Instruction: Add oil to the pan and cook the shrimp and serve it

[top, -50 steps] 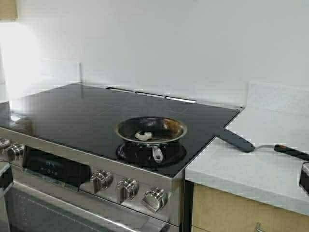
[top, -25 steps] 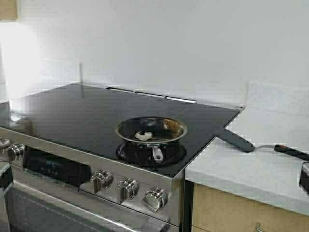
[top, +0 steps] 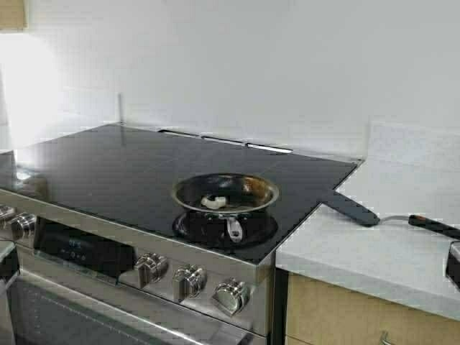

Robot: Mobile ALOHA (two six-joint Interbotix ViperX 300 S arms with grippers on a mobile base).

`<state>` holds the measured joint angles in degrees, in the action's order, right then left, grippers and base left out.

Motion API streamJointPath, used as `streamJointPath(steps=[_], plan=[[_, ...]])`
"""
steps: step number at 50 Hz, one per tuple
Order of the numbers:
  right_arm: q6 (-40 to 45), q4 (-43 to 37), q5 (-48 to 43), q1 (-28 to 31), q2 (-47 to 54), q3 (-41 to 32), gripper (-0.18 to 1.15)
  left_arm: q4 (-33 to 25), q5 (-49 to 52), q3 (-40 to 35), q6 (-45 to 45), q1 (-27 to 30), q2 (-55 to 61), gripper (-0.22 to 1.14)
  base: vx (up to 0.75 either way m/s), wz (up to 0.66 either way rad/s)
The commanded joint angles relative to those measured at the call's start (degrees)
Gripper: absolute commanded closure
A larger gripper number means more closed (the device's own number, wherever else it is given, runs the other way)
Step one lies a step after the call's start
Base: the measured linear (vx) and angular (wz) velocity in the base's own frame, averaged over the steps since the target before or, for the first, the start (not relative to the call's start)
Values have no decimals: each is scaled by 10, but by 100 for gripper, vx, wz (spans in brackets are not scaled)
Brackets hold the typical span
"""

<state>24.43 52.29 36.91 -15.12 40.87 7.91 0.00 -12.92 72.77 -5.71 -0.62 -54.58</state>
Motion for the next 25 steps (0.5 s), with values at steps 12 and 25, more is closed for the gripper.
streamJointPath(steps=[12, 25], plan=[[-104, -134, -62, -2, -32, -11, 10, 1, -2, -7, -1, 0, 4, 89, 0, 0], [-102, -134, -66, -5, -83, -15, 11, 1, -2, -7, -2, 1, 4, 89, 0, 0]])
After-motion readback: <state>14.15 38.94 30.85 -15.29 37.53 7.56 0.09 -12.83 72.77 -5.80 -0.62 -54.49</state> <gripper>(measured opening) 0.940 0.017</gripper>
